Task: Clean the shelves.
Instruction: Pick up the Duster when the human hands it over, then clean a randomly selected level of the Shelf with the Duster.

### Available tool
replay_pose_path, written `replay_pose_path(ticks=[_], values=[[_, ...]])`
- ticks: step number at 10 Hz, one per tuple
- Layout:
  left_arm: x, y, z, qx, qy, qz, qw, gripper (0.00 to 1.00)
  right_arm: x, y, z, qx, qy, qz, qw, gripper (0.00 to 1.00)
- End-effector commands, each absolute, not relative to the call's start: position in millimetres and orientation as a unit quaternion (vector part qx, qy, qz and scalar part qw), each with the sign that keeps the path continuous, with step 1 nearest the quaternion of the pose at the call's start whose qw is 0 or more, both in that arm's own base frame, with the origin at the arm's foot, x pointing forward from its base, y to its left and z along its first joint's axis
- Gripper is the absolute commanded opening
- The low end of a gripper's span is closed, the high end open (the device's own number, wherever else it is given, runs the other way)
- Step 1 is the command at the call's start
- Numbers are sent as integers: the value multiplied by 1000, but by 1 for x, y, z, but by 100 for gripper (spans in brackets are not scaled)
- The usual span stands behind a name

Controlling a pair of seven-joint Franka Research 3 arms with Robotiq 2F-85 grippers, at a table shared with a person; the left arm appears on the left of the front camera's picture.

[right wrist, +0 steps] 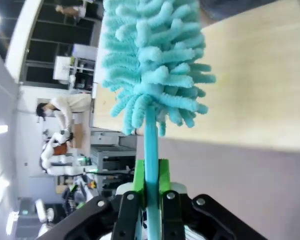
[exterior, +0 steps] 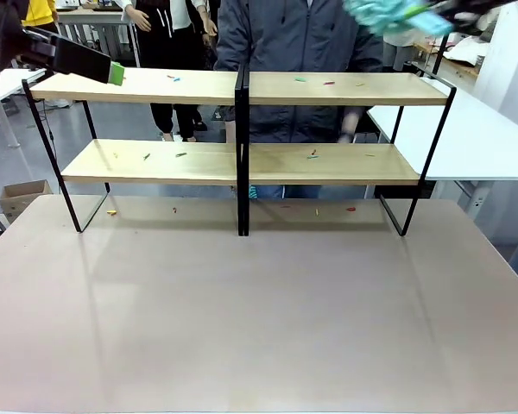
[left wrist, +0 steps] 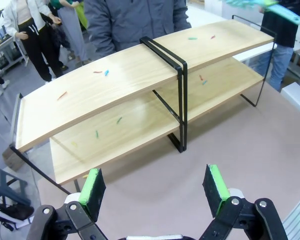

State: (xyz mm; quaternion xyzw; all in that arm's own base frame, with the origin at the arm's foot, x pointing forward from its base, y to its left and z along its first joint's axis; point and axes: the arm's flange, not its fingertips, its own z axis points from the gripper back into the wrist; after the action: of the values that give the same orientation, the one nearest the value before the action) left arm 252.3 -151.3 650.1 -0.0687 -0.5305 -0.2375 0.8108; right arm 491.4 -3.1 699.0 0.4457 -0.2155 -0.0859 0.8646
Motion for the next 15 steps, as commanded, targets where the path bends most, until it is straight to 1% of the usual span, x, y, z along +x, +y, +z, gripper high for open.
replay_pose_path(ticks=[1, 2, 3, 4, 5, 6, 7, 15], values=[[253, -151, 649, -69, -534, -237, 809, 100, 403, -85, 711, 414, -241, -61, 875, 0], [253, -151, 649, -69, -534, -237, 809, 100, 359, -125, 714, 394, -252, -87, 880, 0], [253, -151, 649, -69, -534, -237, 809, 100, 318, -160, 714, 395, -279, -127, 866, 0], [253, -151, 649, -69, -534, -237, 809, 100, 279, -185, 703, 375, -309, -196, 852, 0], [253, -151, 649, -69, -534, -237, 809, 100, 258, -194, 688, 360, -314, -217, 851, 0], [253, -151, 649, -69, -534, -237, 809, 100, 255, -193, 672, 336, -322, -236, 853, 0], [253, -151, 649, -69, -534, -237, 809, 100, 258, -206, 709, 383, -297, -185, 855, 0], [253, -151, 649, -69, -534, -237, 809, 100, 258, -206, 709, 383, -297, -185, 855, 0]])
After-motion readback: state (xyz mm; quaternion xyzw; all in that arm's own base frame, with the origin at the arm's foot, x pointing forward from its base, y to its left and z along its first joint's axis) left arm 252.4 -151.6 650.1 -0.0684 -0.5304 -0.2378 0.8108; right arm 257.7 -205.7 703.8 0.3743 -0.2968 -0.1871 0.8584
